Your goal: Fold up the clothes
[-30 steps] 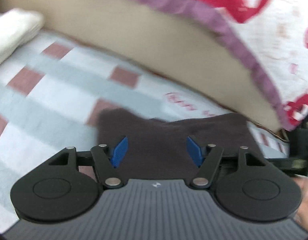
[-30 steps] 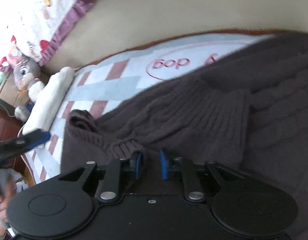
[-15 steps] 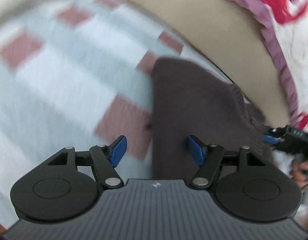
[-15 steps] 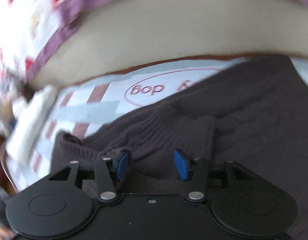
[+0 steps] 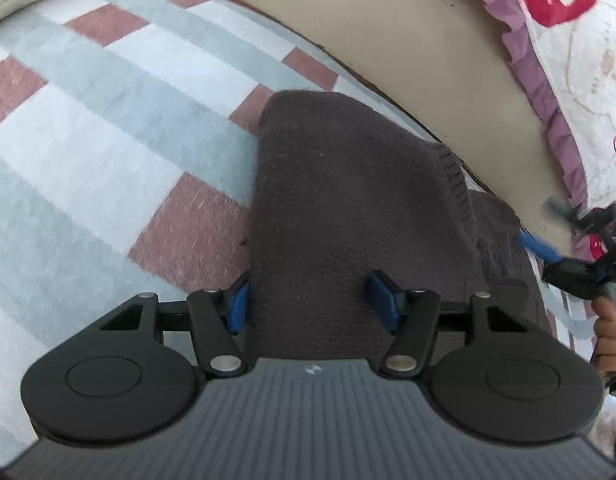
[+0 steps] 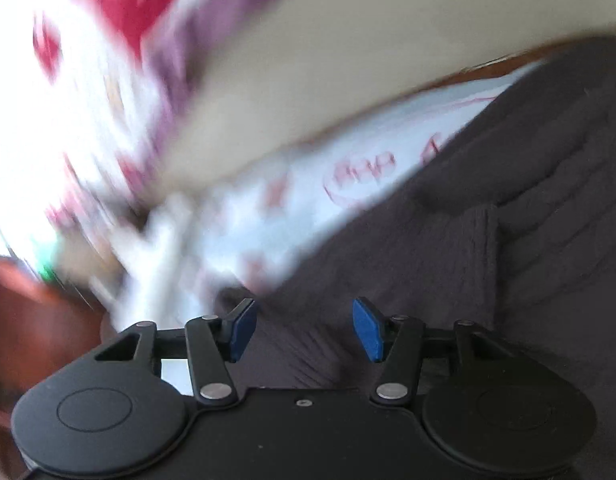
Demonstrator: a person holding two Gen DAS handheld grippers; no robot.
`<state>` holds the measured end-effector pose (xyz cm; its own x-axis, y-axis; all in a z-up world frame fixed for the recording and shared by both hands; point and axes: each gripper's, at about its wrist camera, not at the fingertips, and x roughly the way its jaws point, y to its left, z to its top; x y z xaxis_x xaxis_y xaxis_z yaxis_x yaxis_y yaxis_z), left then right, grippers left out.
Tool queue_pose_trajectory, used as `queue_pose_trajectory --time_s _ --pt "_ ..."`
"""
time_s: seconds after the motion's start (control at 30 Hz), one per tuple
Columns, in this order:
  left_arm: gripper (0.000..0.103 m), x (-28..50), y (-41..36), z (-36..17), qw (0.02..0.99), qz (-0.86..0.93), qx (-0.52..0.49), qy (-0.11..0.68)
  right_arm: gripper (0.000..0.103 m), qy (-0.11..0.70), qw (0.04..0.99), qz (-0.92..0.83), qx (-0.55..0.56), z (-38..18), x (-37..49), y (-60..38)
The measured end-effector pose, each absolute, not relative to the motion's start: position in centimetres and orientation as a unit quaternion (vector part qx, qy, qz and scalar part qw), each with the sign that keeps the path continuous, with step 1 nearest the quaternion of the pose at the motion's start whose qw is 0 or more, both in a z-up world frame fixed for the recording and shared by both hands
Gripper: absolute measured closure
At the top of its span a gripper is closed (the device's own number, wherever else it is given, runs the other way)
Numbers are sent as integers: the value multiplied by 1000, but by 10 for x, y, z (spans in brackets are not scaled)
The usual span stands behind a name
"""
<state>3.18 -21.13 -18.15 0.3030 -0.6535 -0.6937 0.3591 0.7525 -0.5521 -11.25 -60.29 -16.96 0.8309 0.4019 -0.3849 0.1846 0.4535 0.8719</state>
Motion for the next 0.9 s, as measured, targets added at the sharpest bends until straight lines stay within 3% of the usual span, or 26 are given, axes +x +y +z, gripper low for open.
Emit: queue_pose_trajectory --time_s 0.07,0.17,0.33,0.47,0.6,0.73,0.83,0.9 --pt "43 29 -206 -182 776 -333 -159 512 44 242 785 92 563 -171 -116 -608" --pt "43 12 -197 -183 753 -356 -151 533 41 283 788 124 533 -172 -104 -584" --pt "40 -24 -178 -182 727 -375 -145 557 41 389 811 152 410 -166 -88 -509" --pt "34 -45 -154 -188 707 -379 -173 572 39 406 842 151 321 -128 -71 -449" --pt "34 -56 -135 -198 692 -378 -226 571 25 432 869 101 218 -103 -33 -389" --pt "35 -62 -145 -193 709 -397 -189 552 25 513 849 56 114 -105 17 -325" --pt "47 -69 -147 -187 722 -409 -166 533 26 569 819 20 73 -128 34 -306" --pt "66 -74 -145 -183 733 -417 -155 514 26 590 807 -9 37 -139 41 -296"
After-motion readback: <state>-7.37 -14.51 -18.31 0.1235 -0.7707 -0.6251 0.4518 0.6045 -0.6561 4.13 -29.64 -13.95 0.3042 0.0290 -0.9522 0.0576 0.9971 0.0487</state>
